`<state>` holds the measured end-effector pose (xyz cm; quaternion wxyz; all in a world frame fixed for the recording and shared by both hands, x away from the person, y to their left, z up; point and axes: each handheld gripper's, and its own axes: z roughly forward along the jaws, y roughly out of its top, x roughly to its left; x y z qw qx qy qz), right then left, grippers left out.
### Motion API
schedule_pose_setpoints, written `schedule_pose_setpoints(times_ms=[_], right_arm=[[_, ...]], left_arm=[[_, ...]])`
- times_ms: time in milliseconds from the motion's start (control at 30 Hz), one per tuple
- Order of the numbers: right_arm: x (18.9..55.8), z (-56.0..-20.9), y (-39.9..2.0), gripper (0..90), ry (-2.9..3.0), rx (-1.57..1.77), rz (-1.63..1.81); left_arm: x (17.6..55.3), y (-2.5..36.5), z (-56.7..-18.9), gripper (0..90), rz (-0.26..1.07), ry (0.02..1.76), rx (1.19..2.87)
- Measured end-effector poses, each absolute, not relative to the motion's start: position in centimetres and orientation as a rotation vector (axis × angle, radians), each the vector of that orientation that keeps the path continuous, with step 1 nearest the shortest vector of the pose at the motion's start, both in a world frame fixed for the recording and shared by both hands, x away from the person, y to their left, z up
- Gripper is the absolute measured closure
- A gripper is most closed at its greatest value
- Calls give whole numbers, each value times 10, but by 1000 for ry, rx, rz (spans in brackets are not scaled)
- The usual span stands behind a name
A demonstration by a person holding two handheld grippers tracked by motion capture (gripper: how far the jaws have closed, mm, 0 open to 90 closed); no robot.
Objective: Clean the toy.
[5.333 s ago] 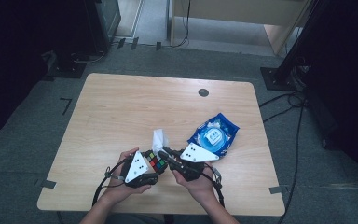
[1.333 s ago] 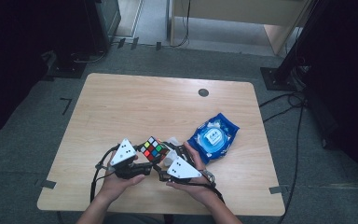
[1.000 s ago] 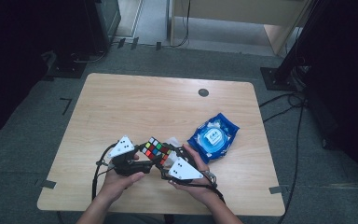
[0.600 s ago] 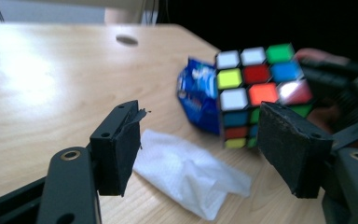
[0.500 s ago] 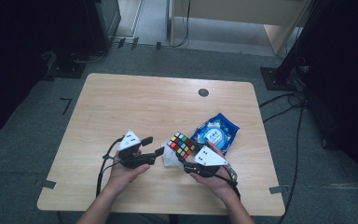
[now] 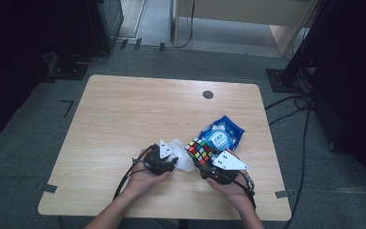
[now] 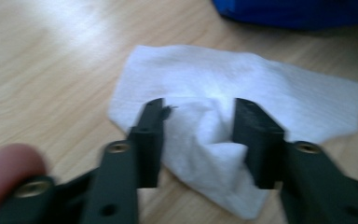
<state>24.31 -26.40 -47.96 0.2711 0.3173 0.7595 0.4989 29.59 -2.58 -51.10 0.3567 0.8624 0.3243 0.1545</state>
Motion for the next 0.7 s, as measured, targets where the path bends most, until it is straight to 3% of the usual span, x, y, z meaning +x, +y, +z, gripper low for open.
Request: schedule_pose_setpoints(times_ms=[67, 133, 300, 500, 700], right_arm=[[243, -480, -263, 347, 2047, 851, 1348], [243, -480, -261, 347, 2057, 840, 1347], [243, -481, -251, 347, 2086, 805, 1356], [245, -487, -237, 347, 2137, 767, 1346], [247, -488, -223, 347, 2166, 725, 1361]], left_arm=[[294, -25, -512, 761, 392, 779, 2237], [287, -26, -510, 865, 535, 712, 2262], [285, -5, -483, 887, 565, 745, 2091], [273, 27, -449, 891, 408, 626, 1779], [255, 29, -439, 888, 250, 432, 1677]])
